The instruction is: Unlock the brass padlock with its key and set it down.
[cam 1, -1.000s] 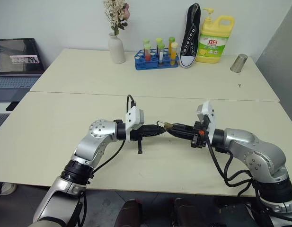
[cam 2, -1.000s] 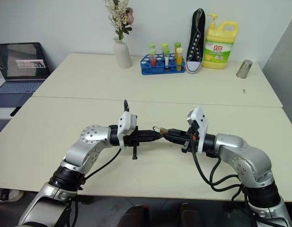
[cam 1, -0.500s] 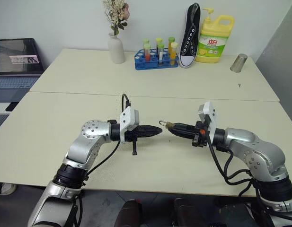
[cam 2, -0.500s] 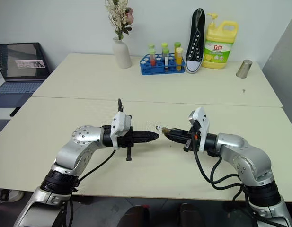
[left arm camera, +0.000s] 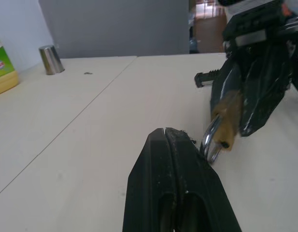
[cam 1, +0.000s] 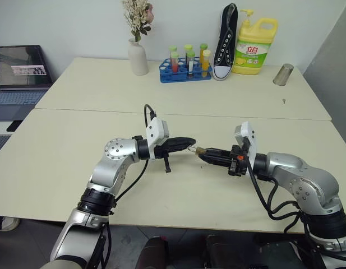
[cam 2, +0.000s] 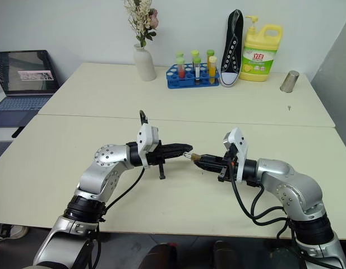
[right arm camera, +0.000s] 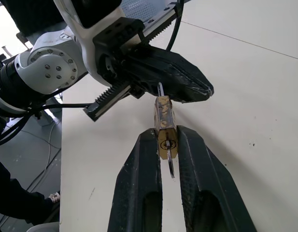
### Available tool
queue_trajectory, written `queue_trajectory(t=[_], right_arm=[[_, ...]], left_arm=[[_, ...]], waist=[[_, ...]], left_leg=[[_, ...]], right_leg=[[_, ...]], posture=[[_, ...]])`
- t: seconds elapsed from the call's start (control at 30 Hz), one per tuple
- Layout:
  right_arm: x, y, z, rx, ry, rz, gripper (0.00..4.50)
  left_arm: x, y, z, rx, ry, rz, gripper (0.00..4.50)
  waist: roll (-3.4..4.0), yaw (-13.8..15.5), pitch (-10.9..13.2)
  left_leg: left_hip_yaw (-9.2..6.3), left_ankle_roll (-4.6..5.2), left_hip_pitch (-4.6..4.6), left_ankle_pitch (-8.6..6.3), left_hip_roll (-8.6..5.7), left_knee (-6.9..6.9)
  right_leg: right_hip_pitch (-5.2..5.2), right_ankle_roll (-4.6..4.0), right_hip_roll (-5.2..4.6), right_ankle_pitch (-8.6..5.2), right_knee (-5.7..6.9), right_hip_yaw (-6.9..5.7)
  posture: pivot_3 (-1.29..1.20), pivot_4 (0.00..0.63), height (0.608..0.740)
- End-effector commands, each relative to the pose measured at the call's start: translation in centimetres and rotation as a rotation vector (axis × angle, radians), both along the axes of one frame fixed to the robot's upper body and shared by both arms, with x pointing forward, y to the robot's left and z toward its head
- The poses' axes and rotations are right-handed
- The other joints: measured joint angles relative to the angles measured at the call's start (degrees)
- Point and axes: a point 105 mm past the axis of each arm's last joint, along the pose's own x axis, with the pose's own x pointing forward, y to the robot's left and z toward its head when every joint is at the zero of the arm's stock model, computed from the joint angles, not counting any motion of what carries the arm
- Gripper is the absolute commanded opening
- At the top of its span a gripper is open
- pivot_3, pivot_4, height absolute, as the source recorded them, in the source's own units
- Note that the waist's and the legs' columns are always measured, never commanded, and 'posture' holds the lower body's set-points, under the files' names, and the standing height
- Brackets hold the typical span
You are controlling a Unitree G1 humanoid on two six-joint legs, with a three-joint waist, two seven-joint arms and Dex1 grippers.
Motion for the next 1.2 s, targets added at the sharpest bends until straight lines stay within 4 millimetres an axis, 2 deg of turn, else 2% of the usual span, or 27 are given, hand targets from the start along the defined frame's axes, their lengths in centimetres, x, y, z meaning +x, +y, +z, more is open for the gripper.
queue_trajectory(t=[0.03,0.27,0.63,0.83,1.2], right_arm=[[-0.4,0.0,1.3,0.013,-0.056,0.016,0.12],[-0.3,0.0,1.3,0.012,-0.057,0.016,0.12],[-0.2,0.0,1.1,0.008,-0.056,0.014,0.12],[-0.2,0.0,1.0,0.007,-0.054,0.017,0.12],[-0.5,0.2,0.9,0.003,-0.051,0.032,0.12]], left_arm=[[-1.1,0.2,0.7,0.004,-0.011,-0.047,0.0],[-1.8,0.6,-0.2,0.055,0.023,-0.065,0.0],[-3.3,0.6,0.7,0.036,0.106,-0.132,0.0],[-3.3,0.6,1.6,0.001,0.142,-0.128,0.0],[-2.9,0.4,2.3,-0.033,0.144,-0.097,0.0]], waist=[[0.0,-0.1,0.0],[0.0,0.0,0.0],[0.0,0.0,0.0],[0.0,0.0,0.0],[0.0,0.0,0.0]], left_leg=[[0.0,0.0,0.0,0.0,0.0,0.0],[0.02,0.0,0.0,0.0,-0.01,0.0],[0.01,0.0,0.0,0.0,0.0,0.0],[0.01,0.0,0.0,0.0,0.0,0.0],[0.01,0.0,0.0,0.0,0.0,0.0]], right_leg=[[0.0,0.01,0.0,0.0,0.0,0.0],[0.0,0.02,0.0,-0.01,-0.01,0.01],[0.0,0.07,0.0,-0.05,-0.01,0.01],[0.0,0.09,0.0,-0.05,-0.01,0.01],[0.0,0.1,-0.01,-0.06,-0.02,0.02]], posture=[[0.0,0.15,0.74],[0.0,0.15,0.74],[0.0,0.15,0.74],[0.0,0.15,0.74],[0.0,0.15,0.74]])
